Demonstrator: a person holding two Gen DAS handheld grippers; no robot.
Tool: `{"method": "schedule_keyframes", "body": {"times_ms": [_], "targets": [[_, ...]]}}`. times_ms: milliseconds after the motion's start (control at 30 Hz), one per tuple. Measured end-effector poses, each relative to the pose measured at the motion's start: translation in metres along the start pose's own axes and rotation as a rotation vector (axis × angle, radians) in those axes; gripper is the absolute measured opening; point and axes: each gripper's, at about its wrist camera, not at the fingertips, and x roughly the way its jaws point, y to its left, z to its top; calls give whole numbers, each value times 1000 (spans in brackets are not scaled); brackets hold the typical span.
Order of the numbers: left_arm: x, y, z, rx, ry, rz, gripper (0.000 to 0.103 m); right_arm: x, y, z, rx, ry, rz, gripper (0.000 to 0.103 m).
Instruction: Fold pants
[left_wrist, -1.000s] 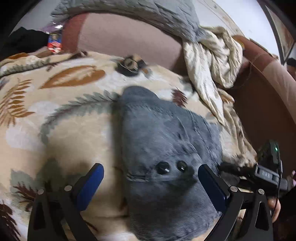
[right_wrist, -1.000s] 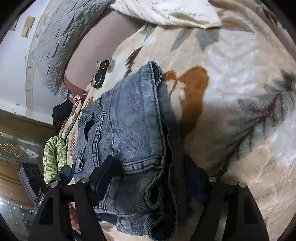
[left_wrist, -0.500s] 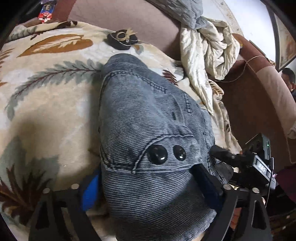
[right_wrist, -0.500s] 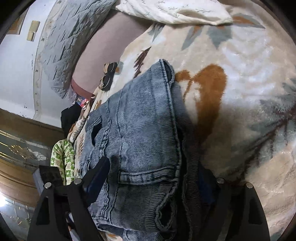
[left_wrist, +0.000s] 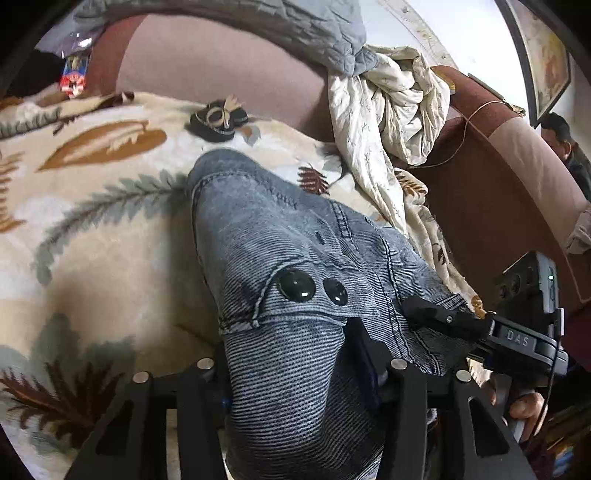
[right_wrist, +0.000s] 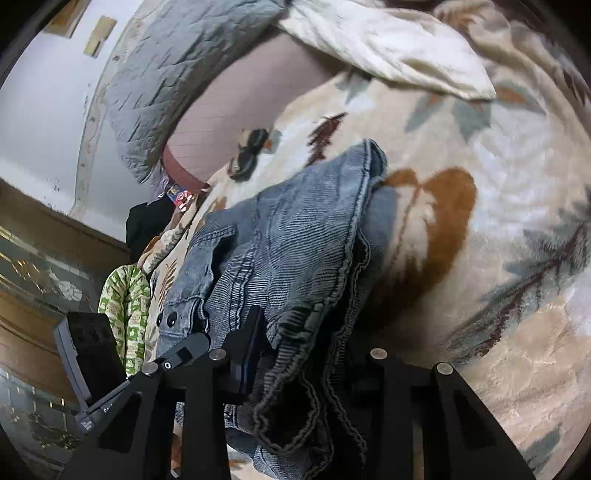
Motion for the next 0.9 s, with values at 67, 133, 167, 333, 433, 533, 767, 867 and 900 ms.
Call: {"method": "schedule_keyframes", "body": {"times_ms": [67,133,167,333,433,533,767,867,900], "targets": [[-10,0,1,1,-12,8,51,-3,12,-1,-27,-11,5,36],[-23,-1,2,6,-32,17,51,-4,20,-2,-42,-21,11,35],[-27,-2,3,12,-42,23,51,-5,23,-3,-49,-28,16,35],[-68,-8,8,56,-134,65,50,-19,64,-7,-164,-113,45,35],[-95,-8,10,77,-191,82,50,-25,88,-8,-214,-167,92,34],[-117,-4,9,89,-234,97,50,-30,104,-9,-240,-217,143,34],[-132,15,2,120,-272,176,50,-11,130,-17,-300,-246,185,34],[-108,37,0,90,-214,186,51,8,121,-22,-290,-200,155,34],[-98,44,-1,84,-189,196,51,16,118,-22,-282,-180,134,34]]}}
